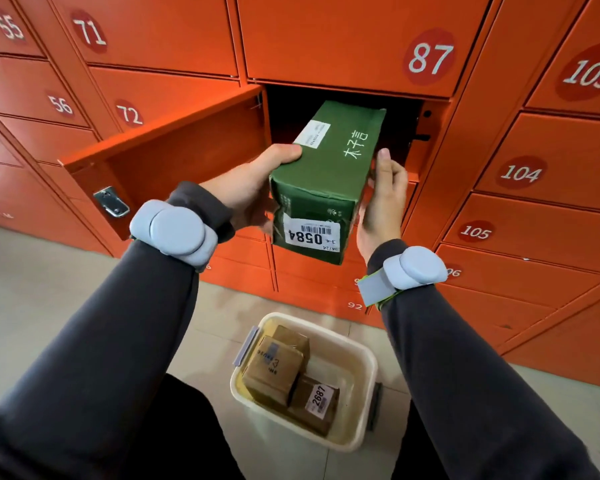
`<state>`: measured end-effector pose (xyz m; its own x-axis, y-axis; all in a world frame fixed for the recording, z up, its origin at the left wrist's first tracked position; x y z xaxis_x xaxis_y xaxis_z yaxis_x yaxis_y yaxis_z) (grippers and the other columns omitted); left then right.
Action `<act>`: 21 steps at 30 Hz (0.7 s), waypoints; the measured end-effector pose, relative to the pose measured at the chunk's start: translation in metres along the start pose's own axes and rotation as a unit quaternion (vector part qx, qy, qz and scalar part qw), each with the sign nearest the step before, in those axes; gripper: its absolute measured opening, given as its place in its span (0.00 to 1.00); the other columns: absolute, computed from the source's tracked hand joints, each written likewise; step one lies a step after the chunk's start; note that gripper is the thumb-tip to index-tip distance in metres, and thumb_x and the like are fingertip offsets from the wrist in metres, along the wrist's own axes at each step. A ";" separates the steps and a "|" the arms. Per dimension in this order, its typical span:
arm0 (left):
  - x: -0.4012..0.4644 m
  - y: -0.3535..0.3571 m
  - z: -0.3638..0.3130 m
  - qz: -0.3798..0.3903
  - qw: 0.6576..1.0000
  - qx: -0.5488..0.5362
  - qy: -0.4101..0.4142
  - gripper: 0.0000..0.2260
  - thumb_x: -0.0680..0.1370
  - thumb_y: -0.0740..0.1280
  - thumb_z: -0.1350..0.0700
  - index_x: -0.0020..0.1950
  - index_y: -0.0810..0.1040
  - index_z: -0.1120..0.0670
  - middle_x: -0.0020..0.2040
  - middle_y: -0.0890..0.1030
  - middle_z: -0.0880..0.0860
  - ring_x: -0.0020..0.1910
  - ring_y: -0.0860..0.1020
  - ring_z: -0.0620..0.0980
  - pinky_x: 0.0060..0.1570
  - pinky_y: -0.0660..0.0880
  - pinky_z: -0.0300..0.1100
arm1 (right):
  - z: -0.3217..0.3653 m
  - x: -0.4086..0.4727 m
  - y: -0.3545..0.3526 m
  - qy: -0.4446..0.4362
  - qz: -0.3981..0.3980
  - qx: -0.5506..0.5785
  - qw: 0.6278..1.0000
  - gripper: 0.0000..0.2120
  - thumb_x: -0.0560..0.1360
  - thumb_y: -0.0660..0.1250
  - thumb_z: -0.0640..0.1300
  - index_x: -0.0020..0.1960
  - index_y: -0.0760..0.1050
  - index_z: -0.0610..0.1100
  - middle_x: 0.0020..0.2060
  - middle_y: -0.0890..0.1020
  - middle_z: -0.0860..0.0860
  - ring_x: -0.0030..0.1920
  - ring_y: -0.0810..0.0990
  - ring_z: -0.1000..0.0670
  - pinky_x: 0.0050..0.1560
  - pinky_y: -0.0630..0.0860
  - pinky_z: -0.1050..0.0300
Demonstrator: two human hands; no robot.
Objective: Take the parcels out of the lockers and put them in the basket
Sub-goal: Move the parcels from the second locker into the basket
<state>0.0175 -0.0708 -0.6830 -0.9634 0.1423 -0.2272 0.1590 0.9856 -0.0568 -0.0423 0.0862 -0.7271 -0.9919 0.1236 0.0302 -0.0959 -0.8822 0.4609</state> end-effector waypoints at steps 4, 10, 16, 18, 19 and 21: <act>-0.002 0.016 -0.003 0.020 0.997 0.069 0.042 0.12 0.68 0.60 0.38 0.44 0.80 0.37 0.39 0.83 0.44 0.35 0.79 0.49 0.31 0.77 0.42 | -0.014 0.003 -0.008 0.042 -0.005 0.101 0.994 0.07 0.80 0.59 0.46 0.54 0.68 0.43 0.52 0.74 0.41 0.53 0.73 0.42 0.64 0.67 0.34; -0.005 0.002 0.053 0.030 0.989 -0.141 -0.014 0.15 0.71 0.57 0.45 0.44 0.80 0.49 0.35 0.85 0.47 0.33 0.83 0.44 0.36 0.80 0.39 | -0.037 -0.011 -0.003 0.178 0.110 0.148 0.966 0.26 0.77 0.59 0.56 0.69 0.67 0.40 0.65 0.73 0.37 0.63 0.75 0.37 0.63 0.72 0.38; -0.001 0.003 0.113 0.025 0.963 -0.265 -0.034 0.15 0.69 0.62 0.46 0.40 0.86 0.52 0.37 0.86 0.49 0.35 0.84 0.45 0.39 0.81 0.39 | -0.057 -0.014 -0.017 0.201 0.148 0.150 0.957 0.16 0.77 0.60 0.54 0.47 0.83 0.45 0.42 0.86 0.47 0.44 0.84 0.47 0.53 0.80 0.48; 0.004 0.002 0.134 -0.008 0.961 -0.269 -0.060 0.17 0.77 0.58 0.49 0.42 0.84 0.54 0.37 0.86 0.51 0.35 0.83 0.46 0.36 0.81 0.39 | -0.068 -0.014 -0.026 0.199 0.139 0.125 0.962 0.15 0.75 0.64 0.50 0.56 0.79 0.42 0.47 0.84 0.44 0.46 0.83 0.45 0.54 0.79 0.45; 0.006 0.001 0.149 -0.023 0.969 -0.233 -0.074 0.15 0.79 0.57 0.50 0.45 0.82 0.53 0.40 0.85 0.52 0.37 0.83 0.47 0.37 0.80 0.40 | -0.078 -0.014 -0.036 0.194 0.124 0.098 0.968 0.19 0.73 0.66 0.47 0.62 0.74 0.41 0.50 0.82 0.43 0.47 0.83 0.44 0.53 0.79 0.45; 0.009 -0.004 0.170 -0.049 0.989 -0.100 -0.094 0.10 0.80 0.59 0.52 0.54 0.79 0.48 0.49 0.81 0.53 0.44 0.80 0.50 0.40 0.79 0.43 | -0.092 -0.014 -0.050 0.174 0.097 0.037 0.979 0.28 0.69 0.69 0.42 0.67 0.67 0.44 0.52 0.81 0.44 0.46 0.83 0.45 0.48 0.80 0.46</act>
<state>0.0451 -0.0885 -0.8495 -0.9117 0.0450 -0.4083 0.0039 0.9949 0.1011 -0.0311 0.0868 -0.8317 -0.9608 -0.2160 -0.1740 0.0903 -0.8369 0.5399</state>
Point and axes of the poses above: each hand's wrist, its own x-axis towards the middle knuckle, its own y-axis out of the palm, z = x × y, the point moved 5 cm from there along x, towards the middle knuckle
